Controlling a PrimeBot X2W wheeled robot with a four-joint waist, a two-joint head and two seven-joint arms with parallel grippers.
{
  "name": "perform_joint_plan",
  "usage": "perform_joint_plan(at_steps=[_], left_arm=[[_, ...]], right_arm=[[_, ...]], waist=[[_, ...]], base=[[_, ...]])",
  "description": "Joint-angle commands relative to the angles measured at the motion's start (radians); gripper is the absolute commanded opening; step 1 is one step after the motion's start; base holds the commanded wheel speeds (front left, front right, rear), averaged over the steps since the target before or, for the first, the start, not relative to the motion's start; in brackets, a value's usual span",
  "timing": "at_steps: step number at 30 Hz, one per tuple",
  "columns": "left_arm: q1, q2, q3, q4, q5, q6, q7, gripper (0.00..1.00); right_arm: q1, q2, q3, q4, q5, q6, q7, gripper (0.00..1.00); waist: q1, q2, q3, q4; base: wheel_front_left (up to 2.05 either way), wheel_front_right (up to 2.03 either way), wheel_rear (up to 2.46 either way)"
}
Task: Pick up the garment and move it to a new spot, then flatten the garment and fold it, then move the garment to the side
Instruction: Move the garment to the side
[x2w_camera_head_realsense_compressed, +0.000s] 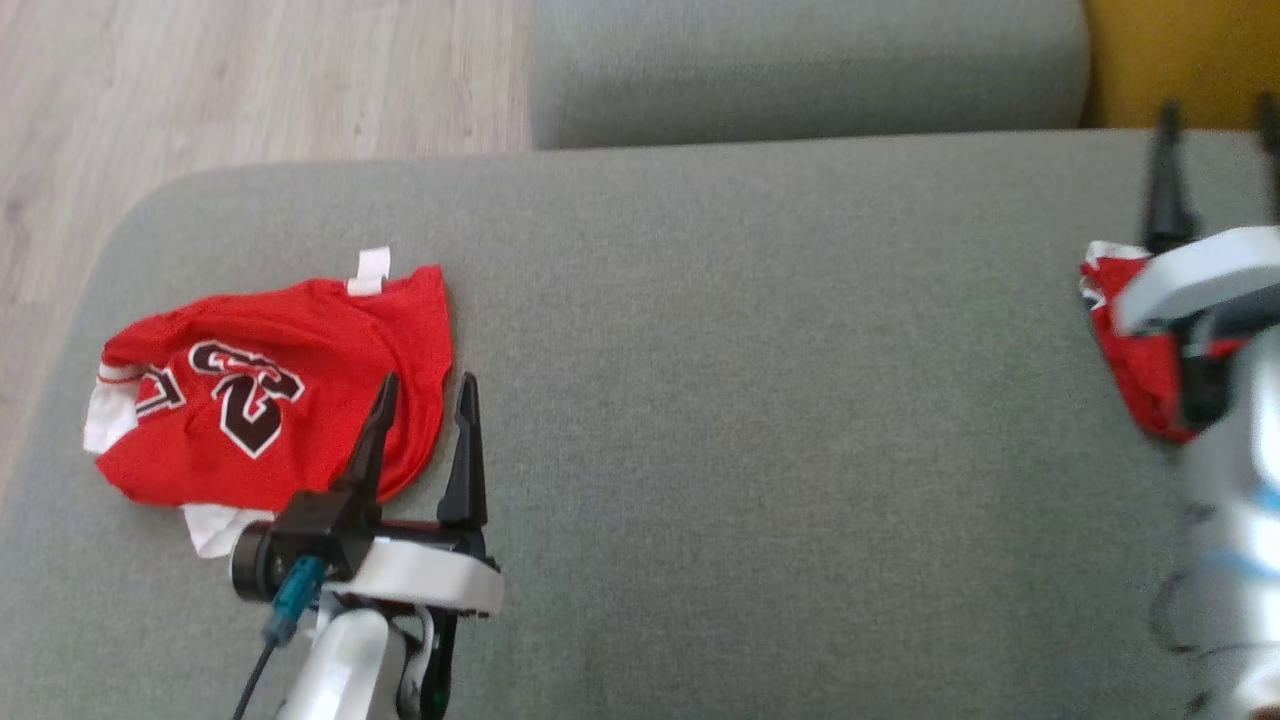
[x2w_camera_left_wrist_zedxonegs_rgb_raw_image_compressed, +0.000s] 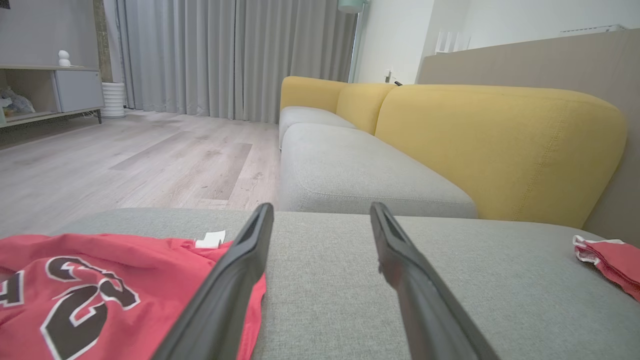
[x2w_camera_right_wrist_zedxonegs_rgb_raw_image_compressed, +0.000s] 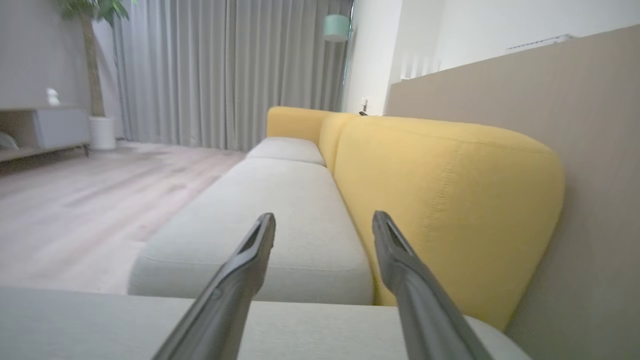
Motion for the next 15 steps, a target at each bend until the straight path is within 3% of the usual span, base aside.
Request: perform_joint_plan(at_steps=[1, 7, 15], left_arm=[[-0.010, 0.005, 0.041, -0.034, 0.012, 0.005, -0.008, 1.00], [0.020, 0.005, 0.046, -0.038, 0.010, 0.006, -0.008, 1.00], [0.074, 0.005, 0.052, -0.037, 0.005, 0.015, -0.008, 1.00]], right_arm=[[0.014, 0.052, 0.032, -0.081, 0.038, -0.002, -0.006, 1.00], [0.173, 0.142, 0.107, -0.216, 0.138, -0.002, -0.043, 1.00], [0.430, 0.155, 0.187, -0.288, 0.258, -0.002, -0.102, 1.00]], waist=[[0.0002, -0.0001, -0.028, -0.007], [0.0002, -0.0001, -0.056, -0.001], [0.0002, -0.0001, -0.069, 0.005]], base=[[0.00, 0.00, 0.00], [0.00, 0.00, 0.00], [0.00, 0.00, 0.00]])
